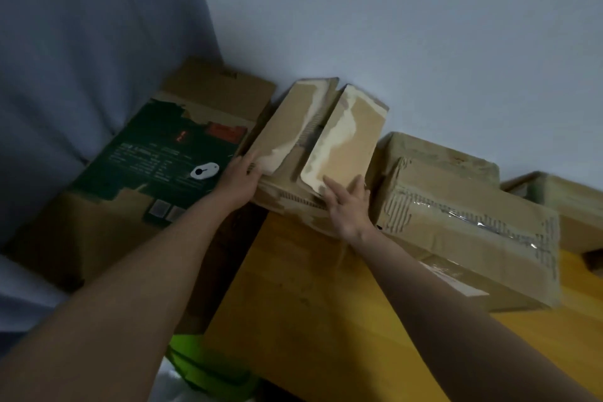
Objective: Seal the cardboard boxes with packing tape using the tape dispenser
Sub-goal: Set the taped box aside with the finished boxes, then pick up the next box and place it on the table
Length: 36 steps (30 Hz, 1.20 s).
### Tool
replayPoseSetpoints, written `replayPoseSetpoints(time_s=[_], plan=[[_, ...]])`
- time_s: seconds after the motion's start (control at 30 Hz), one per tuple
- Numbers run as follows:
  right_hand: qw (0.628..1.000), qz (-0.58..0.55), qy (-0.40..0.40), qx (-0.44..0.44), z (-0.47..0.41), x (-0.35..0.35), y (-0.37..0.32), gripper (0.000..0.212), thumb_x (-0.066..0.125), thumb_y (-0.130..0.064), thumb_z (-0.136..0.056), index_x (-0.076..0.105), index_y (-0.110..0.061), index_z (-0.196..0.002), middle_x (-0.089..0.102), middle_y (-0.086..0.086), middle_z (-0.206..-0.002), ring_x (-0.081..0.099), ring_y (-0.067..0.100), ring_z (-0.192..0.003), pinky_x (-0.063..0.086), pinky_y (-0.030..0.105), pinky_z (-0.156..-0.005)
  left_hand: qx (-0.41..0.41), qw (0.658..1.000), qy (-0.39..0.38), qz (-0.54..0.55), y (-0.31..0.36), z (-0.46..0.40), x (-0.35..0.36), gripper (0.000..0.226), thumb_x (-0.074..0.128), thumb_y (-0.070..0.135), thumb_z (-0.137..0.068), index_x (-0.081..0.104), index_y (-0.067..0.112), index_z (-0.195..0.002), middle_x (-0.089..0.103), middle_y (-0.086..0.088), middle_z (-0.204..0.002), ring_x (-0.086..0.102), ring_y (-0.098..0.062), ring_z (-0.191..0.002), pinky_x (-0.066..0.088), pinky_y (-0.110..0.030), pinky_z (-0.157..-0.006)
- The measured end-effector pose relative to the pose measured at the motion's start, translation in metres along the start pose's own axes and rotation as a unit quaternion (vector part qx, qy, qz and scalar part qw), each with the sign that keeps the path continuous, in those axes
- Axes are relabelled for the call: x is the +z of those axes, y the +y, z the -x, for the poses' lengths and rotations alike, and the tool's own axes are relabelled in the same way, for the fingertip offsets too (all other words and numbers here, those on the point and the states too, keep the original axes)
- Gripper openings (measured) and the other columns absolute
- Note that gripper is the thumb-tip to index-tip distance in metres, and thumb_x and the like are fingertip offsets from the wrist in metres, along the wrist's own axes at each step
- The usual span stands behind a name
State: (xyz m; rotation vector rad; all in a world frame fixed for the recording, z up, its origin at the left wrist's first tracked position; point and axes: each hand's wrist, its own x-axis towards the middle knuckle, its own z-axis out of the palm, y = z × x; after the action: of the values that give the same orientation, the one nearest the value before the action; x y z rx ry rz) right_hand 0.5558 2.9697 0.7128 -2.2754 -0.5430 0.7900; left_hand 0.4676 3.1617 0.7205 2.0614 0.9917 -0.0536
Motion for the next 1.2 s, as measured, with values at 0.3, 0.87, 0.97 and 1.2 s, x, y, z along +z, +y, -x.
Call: replayPoseSetpoints(time_s=[0.3, 0.87, 0.97, 1.2], plan=[[0.996, 0.014, 0.087, -0.003, 0.003, 0.020, 0.010, 0.032, 0.052, -0.035, -0.097, 0.058, -0.032, -0.129, 0.009, 0.010, -0.153, 0.019, 0.037, -0.139, 0.023, 0.046, -0.117, -0.018, 0.995, 0.018, -0.092, -0.025, 0.020, 0.014, 0.052, 0.046, 0.040, -0.099, 0.028, 0.040, -0.147, 0.030, -0.009, -0.136, 0.044, -0.024, -0.114, 0.044, -0.035, -0.090], [0.989, 0.135, 0.013, -0.063, 0.121, 0.025, 0.058, 0.033, 0.060, -0.026, -0.093, 0.060, -0.026, -0.126, 0.028, 0.009, -0.136, 0.041, 0.034, -0.127, 0.039, 0.037, -0.110, -0.066, 0.966, -0.077, -0.237, -0.044, 0.123, 0.009, 0.092, 0.048, 0.063, -0.090, -0.011, 0.031, -0.153, 0.045, -0.013, -0.142, 0.056, -0.031, -0.112, 0.051, -0.041, -0.092], [0.989, 0.124, -0.014, -0.076, 0.130, 0.009, 0.074, 0.025, 0.062, -0.023, -0.092, 0.066, -0.022, -0.117, 0.030, 0.002, -0.124, 0.051, 0.034, -0.118, 0.046, 0.037, -0.103, -0.117, 0.958, -0.067, -0.253, -0.041, 0.150, 0.027, 0.095, 0.047, 0.067, -0.088, 0.002, 0.016, -0.154, 0.051, -0.012, -0.135, 0.059, -0.029, -0.106, 0.052, -0.037, -0.084], [0.979, 0.128, -0.083, -0.136, 0.154, -0.031, 0.124, 0.020, 0.064, -0.008, -0.089, 0.073, -0.021, -0.103, 0.033, 0.001, -0.126, 0.048, 0.027, -0.117, 0.050, 0.033, -0.098, -0.196, 0.953, -0.086, -0.212, -0.016, 0.242, 0.088, 0.043, 0.045, 0.057, -0.090, 0.059, 0.017, -0.096, 0.065, -0.005, -0.077, 0.067, -0.024, -0.066, 0.058, -0.033, -0.064]])
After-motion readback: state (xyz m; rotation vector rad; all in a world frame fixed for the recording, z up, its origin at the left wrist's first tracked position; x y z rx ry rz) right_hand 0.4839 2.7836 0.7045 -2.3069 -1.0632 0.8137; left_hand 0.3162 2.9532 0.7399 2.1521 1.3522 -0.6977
